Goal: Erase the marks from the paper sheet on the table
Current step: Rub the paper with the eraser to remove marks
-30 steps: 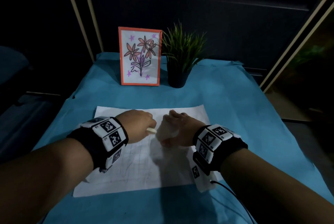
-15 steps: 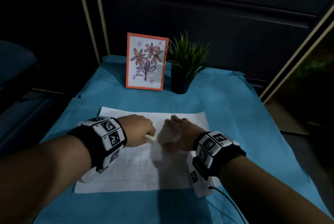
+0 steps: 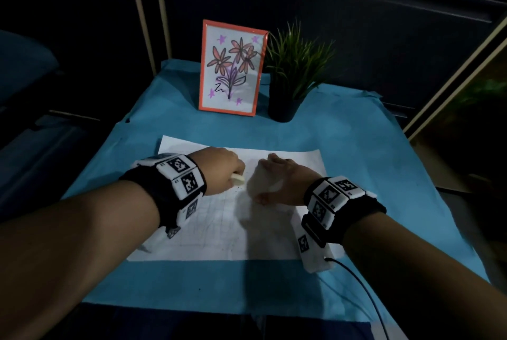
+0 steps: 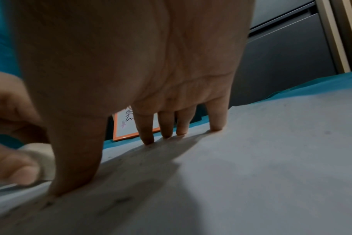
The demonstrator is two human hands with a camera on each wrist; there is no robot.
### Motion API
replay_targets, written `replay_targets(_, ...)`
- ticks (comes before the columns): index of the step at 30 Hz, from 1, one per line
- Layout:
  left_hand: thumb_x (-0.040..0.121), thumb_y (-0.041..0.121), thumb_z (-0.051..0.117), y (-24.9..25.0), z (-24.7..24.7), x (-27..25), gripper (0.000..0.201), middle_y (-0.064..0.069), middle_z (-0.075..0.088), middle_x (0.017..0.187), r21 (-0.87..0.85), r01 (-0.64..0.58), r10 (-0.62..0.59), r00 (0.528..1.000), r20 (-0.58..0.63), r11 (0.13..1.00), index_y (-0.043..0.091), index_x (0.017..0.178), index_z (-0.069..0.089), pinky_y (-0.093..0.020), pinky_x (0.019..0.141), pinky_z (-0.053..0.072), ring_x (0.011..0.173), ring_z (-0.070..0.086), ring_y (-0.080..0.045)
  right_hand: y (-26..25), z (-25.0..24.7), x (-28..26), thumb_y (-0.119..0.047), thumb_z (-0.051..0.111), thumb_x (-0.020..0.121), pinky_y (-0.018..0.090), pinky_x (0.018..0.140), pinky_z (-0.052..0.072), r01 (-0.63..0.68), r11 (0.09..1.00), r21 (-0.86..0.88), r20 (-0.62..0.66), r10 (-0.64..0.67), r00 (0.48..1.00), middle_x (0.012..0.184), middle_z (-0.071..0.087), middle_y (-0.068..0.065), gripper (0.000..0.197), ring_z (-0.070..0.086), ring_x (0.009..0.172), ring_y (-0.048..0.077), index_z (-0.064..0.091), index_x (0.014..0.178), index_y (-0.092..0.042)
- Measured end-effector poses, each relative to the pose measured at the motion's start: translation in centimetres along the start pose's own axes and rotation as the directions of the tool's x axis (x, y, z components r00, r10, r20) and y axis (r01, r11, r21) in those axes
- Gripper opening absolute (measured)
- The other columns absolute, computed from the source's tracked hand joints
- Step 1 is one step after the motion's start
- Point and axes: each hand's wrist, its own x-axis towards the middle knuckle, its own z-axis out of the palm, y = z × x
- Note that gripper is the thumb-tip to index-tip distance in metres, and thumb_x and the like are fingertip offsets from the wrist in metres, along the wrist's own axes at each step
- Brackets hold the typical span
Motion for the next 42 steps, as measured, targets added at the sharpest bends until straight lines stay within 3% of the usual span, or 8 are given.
replay_targets(3, 0.096, 0.025, 0.05, 0.4, 0.0, -0.3, 0.018, 0.001, 0.059, 0.106, 0.015, -0.055, 0.053, 0.995, 0.082, 0.998, 0.019, 0.106, 0.063, -0.029, 0.077, 0.039, 0.093, 0.053, -0.018, 0.0, -0.1, -0.3, -0.053, 0.063, 0.082, 0.035, 0.117, 0.018, -0.017, 1.0, 0.018, 0.009, 0.017, 1.0, 0.158, 0.009, -0.003, 0.088, 0.018, 0.144, 0.02, 0.015, 0.15, -0.025)
replay_targets(9, 0.099, 0.031, 0.046, 0.2, -0.1, -0.4, 0.021, 0.003, 0.058, 0.106, 0.004, -0.036, 0.036, 0.998, 0.056, 0.999, 0.02, 0.107, 0.062, -0.026, 0.077, 0.038, 0.097, 0.056, -0.019, -0.3, 0.1, -0.1, -0.047, 0.058, 0.086, 0.038, 0.109, 0.029, -0.031, 0.999, 0.027, -0.04, 0.032, 0.999, 0.134, 0.037, -0.001, 0.047, 0.032, 0.133, 0.023, 0.039, 0.124, -0.028)
replay_targets(14, 0.097, 0.025, 0.047, 0.6, 0.2, -0.6, 0.018, 0.003, 0.057, 0.103, 0.019, -0.046, 0.045, 0.997, 0.06, 0.999, 0.018, 0.103, 0.063, -0.025, 0.072, 0.035, 0.089, 0.053, -0.017, -0.3, 0.0, -1.1, -0.044, 0.063, 0.084, 0.038, 0.109, 0.033, -0.036, 0.999, -0.01, -0.008, 0.036, 0.999, 0.145, 0.028, 0.001, 0.068, 0.032, 0.134, 0.024, 0.034, 0.141, -0.023)
replay_targets(19, 0.097, 0.029, 0.047, 0.7, -0.2, -0.7, 0.021, 0.005, 0.058, 0.107, 0.051, -0.06, 0.054, 0.992, 0.111, 0.997, 0.022, 0.109, 0.063, -0.028, 0.078, 0.041, 0.094, 0.054, -0.016, -0.9, 0.4, -0.1, -0.067, 0.061, 0.056, 0.045, 0.106, 0.038, -0.034, 0.999, 0.025, 0.0, 0.034, 0.999, 0.13, 0.034, -0.001, 0.083, 0.036, 0.128, 0.022, 0.041, 0.131, -0.036)
replay_targets(23, 0.098, 0.03, 0.046, 0.7, 0.8, -1.0, 0.021, 0.002, 0.059, 0.106, 0.013, 0.013, -0.013, 1.0, 0.028, 1.0, 0.019, 0.105, 0.062, -0.028, 0.076, 0.04, 0.092, 0.055, -0.019, -0.3, 0.3, -1.0, -0.057, 0.062, 0.078, 0.045, 0.11, 0.031, -0.019, 1.0, -0.009, 0.024, 0.02, 1.0, 0.146, 0.024, 0.002, 0.073, 0.023, 0.136, 0.021, 0.031, 0.14, -0.033)
replay_targets(29, 0.097, 0.031, 0.048, 0.6, 0.4, -2.0, 0.022, 0.005, 0.059, 0.106, -0.008, -0.056, 0.057, 0.99, 0.131, 0.998, 0.021, 0.109, 0.064, -0.029, 0.081, 0.043, 0.094, 0.054, -0.015, 0.6, 0.3, -1.3, -0.064, 0.063, 0.075, 0.043, 0.117, 0.018, -0.042, 0.999, -0.005, 0.08, 0.042, 0.996, 0.158, -0.008, -0.005, 0.091, 0.005, 0.146, 0.02, 0.01, 0.147, -0.045)
replay_targets(33, 0.1, 0.038, 0.044, 0.7, 0.5, -1.3, 0.028, 0.002, 0.058, 0.107, -0.017, 0.022, -0.022, 0.999, 0.029, 1.0, 0.018, 0.109, 0.061, -0.028, 0.079, 0.039, 0.098, 0.056, -0.02, 0.7, 0.3, -1.3, -0.064, 0.063, 0.076, 0.044, 0.118, 0.016, -0.035, 0.999, 0.007, 0.07, 0.034, 0.997, 0.159, -0.01, -0.004, 0.091, 0.001, 0.147, 0.021, 0.009, 0.148, -0.045)
replay_targets(42, 0.097, 0.031, 0.049, 1.2, 0.1, -1.4, 0.021, 0.003, 0.06, 0.108, -0.001, -0.013, 0.013, 0.998, 0.064, 1.0, 0.022, 0.109, 0.063, -0.031, 0.084, 0.044, 0.098, 0.056, -0.018, 0.4, 0.1, -1.6, -0.061, 0.064, 0.077, 0.047, 0.115, 0.022, -0.028, 1.0, -0.005, 0.053, 0.028, 0.998, 0.157, 0.002, -0.001, 0.089, 0.011, 0.145, 0.024, 0.014, 0.148, -0.041)
